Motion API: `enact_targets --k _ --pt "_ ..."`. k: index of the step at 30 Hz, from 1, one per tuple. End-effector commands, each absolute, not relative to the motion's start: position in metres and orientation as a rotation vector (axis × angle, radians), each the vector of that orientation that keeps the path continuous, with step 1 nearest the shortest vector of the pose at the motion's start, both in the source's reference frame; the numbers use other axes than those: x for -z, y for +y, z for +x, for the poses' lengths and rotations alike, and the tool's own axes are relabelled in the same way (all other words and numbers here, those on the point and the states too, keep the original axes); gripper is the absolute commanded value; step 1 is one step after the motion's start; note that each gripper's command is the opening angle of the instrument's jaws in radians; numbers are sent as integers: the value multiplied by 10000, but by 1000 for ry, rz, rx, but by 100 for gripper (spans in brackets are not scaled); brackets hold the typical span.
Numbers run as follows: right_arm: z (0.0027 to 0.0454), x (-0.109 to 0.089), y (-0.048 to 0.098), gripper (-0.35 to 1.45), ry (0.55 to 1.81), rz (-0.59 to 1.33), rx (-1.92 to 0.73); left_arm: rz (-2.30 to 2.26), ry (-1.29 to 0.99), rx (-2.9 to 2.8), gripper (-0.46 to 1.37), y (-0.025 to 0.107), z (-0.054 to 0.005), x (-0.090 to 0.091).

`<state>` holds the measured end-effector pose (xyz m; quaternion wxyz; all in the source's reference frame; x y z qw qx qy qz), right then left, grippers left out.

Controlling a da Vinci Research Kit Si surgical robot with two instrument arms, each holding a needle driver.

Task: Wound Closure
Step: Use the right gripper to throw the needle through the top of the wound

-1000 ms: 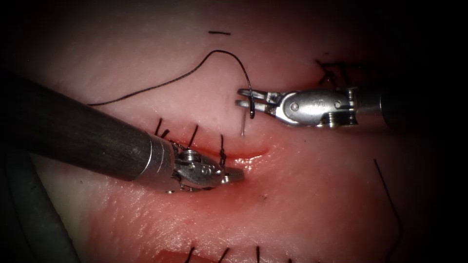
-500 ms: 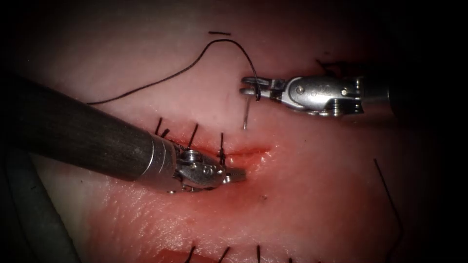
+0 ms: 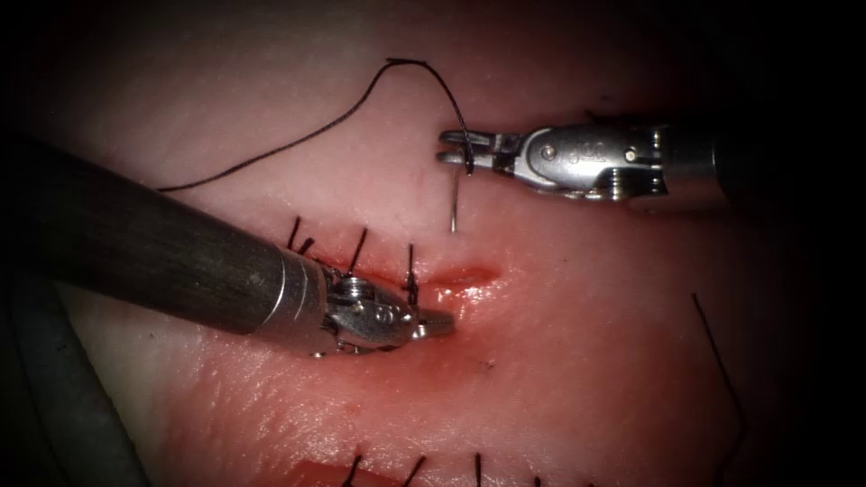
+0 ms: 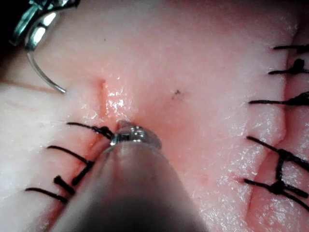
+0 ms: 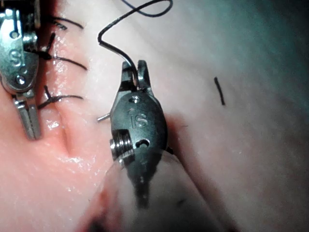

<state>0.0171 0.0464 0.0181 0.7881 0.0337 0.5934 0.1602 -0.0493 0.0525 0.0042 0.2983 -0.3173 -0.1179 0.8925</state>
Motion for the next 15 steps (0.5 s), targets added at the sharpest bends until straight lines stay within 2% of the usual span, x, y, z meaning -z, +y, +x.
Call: enact_targets --k 1,8,15 --pt "171 -181 467 -35 1284 57 -342 -846 -320 -2372 -35 524 -493 -42" --pt "171 -185 466 -35 1288 50 -335 -848 -319 -2373 -35 523 -492 -44" --pt "172 -194 453 -35 1240 257 -442 -848 -321 -2373 -35 524 -492 -44"
